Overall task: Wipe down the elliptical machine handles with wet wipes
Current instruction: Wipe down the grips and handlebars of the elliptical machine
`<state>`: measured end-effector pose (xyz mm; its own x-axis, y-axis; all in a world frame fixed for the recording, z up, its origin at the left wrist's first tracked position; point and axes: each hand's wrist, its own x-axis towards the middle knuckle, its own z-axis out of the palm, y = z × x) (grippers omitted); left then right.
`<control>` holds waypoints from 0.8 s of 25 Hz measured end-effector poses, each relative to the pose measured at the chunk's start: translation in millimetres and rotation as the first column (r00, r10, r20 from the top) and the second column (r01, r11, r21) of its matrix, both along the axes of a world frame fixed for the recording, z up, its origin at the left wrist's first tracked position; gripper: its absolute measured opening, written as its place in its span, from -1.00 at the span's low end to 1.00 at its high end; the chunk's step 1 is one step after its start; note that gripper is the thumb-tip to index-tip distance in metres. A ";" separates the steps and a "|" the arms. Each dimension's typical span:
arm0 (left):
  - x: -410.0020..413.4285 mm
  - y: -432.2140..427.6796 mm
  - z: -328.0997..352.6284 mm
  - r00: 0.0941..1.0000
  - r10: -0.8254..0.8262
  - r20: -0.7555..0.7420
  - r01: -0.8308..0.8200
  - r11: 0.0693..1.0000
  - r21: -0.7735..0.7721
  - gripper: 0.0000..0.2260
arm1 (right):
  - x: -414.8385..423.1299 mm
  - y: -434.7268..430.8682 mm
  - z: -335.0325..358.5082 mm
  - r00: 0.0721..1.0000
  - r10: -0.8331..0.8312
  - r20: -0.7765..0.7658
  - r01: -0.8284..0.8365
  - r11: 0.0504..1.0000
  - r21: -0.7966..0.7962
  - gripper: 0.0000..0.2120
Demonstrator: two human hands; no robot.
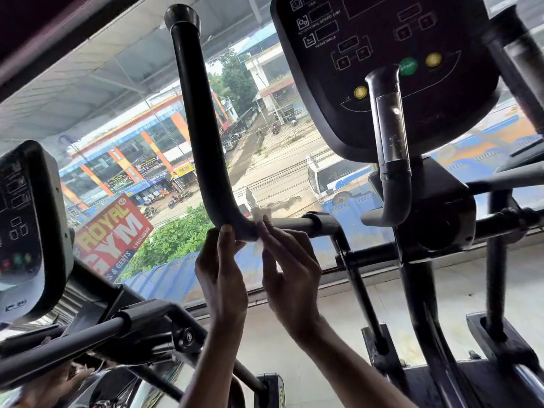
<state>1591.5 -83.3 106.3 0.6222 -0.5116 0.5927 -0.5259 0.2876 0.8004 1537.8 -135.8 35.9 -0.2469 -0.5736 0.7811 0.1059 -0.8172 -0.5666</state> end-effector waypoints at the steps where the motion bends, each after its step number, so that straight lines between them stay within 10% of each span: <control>1: 0.0 -0.2 -0.3 1.000 0.004 0.003 -0.004 1.000 0.000 -0.66 | -0.3 -5.7 -4.3 1.000 -0.011 0.002 0.011 0.999 0.039 -0.70; 9: -0.1 -0.6 -1.5 0.999 0.030 0.015 -0.031 0.999 0.019 -0.67 | 4.3 -4.0 -10.7 1.000 -0.001 0.008 0.001 1.000 0.002 -0.67; 16: -4.5 -2.7 -3.2 0.997 0.069 0.033 -0.070 0.997 0.013 -0.71 | 3.4 -92.7 -71.7 0.976 -0.051 -0.213 0.118 0.942 0.316 -0.63; 20: -3.0 -3.7 -4.3 0.995 0.079 0.054 -0.079 0.997 0.005 -0.69 | -0.6 -48.7 -26.5 0.997 0.025 -0.067 -0.004 0.957 0.291 -0.72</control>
<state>1588.5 -87.0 102.0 0.6281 -0.4663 0.6229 -0.5892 0.2379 0.7722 1537.2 -184.5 9.3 -0.1879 -0.7816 0.5948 0.0684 -0.6145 -0.7859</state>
